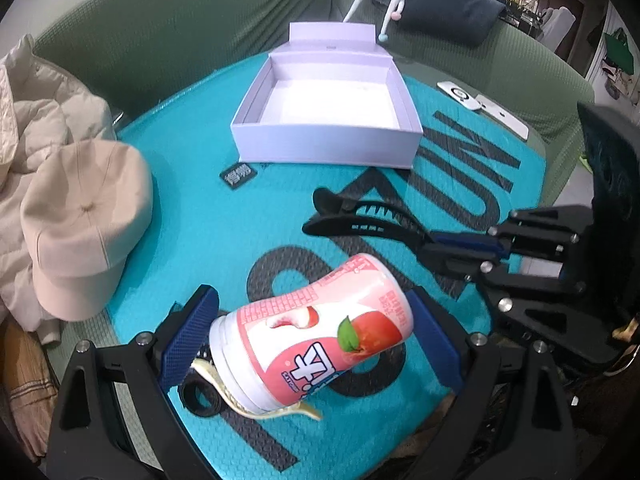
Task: Organize objects
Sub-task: 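Carry the cup and black claw clip with both grippers into the white box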
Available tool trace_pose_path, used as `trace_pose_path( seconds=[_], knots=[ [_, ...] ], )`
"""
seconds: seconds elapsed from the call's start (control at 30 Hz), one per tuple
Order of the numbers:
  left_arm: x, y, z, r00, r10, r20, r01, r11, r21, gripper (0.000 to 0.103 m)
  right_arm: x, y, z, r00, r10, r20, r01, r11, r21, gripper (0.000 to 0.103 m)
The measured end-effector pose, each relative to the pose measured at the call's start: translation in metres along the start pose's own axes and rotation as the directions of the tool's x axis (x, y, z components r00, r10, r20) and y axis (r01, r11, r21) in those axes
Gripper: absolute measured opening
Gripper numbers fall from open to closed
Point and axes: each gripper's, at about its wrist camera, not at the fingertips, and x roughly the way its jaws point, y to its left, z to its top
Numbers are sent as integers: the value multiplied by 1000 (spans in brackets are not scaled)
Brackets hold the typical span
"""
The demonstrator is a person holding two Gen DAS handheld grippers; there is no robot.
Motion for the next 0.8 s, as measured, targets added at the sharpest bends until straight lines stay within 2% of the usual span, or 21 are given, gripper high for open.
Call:
trace_pose_path(
  seconds=[0.17, 0.3, 0.8],
  knots=[
    [2, 1, 19, 999, 13, 42, -15, 999, 30, 94, -5, -12, 18, 999, -30, 25, 30, 999, -12, 7],
    [6, 2, 37, 998, 10, 56, -14, 997, 74, 94, -3, -24, 30, 998, -39, 44, 38, 999, 22, 7],
    [38, 2, 108, 995, -7, 101, -9, 988, 151, 94, 24, -74, 66, 998, -66, 19, 65, 997, 42, 7]
  ],
)
